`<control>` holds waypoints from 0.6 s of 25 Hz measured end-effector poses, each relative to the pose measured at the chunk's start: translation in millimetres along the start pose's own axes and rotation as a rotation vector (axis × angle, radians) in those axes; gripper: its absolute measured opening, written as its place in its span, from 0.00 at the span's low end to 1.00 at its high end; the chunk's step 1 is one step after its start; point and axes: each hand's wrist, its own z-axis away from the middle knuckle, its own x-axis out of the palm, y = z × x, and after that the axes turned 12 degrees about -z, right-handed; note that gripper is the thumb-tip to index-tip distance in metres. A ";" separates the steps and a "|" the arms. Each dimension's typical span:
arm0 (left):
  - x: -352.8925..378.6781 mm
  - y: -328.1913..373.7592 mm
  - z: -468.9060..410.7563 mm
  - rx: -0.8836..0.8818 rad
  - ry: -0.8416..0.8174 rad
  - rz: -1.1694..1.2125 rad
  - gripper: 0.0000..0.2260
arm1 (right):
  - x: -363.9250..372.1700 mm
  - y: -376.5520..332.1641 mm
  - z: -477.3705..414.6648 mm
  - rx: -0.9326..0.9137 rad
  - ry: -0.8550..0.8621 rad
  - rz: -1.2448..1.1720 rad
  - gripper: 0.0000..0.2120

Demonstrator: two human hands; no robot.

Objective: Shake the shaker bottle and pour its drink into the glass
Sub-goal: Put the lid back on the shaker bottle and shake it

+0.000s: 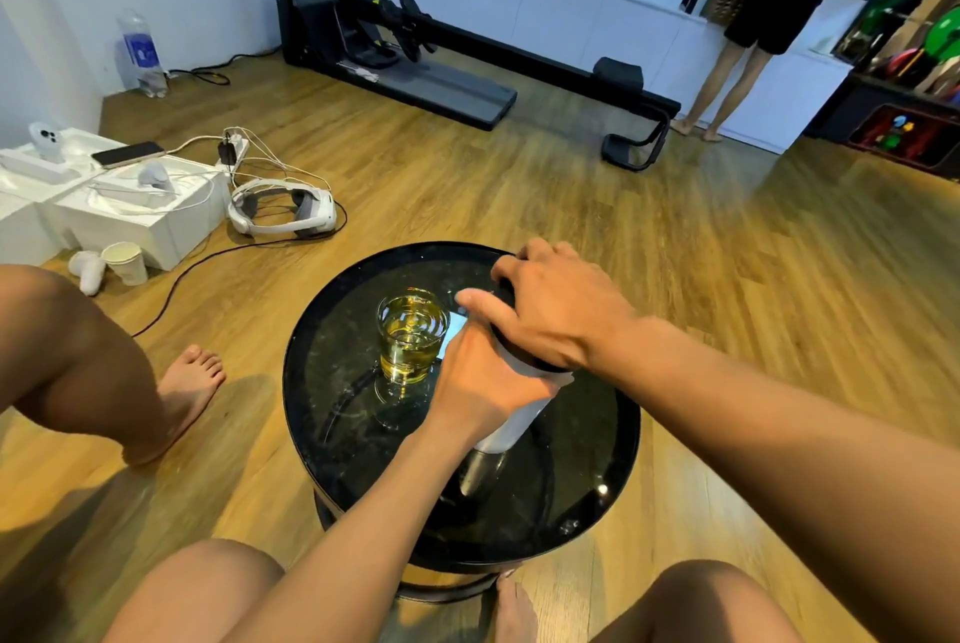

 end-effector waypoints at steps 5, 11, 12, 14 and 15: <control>-1.1 2.6 0.9 -0.034 0.017 0.024 0.39 | -6.1 -9.3 -13.4 0.112 -0.101 -0.116 0.36; 2.5 6.0 1.6 -0.030 -0.052 0.014 0.38 | 6.9 -13.8 -10.3 0.296 -0.003 -0.075 0.31; 2.5 5.8 2.4 -0.043 -0.044 0.034 0.38 | 2.9 -16.5 -14.4 0.318 -0.058 -0.079 0.35; 2.2 4.8 1.7 -0.048 -0.010 0.032 0.37 | -8.4 -9.5 -14.2 0.153 -0.104 -0.096 0.37; 2.8 3.4 1.1 -0.026 0.002 0.034 0.34 | -8.8 -1.9 -8.9 0.026 -0.079 -0.066 0.35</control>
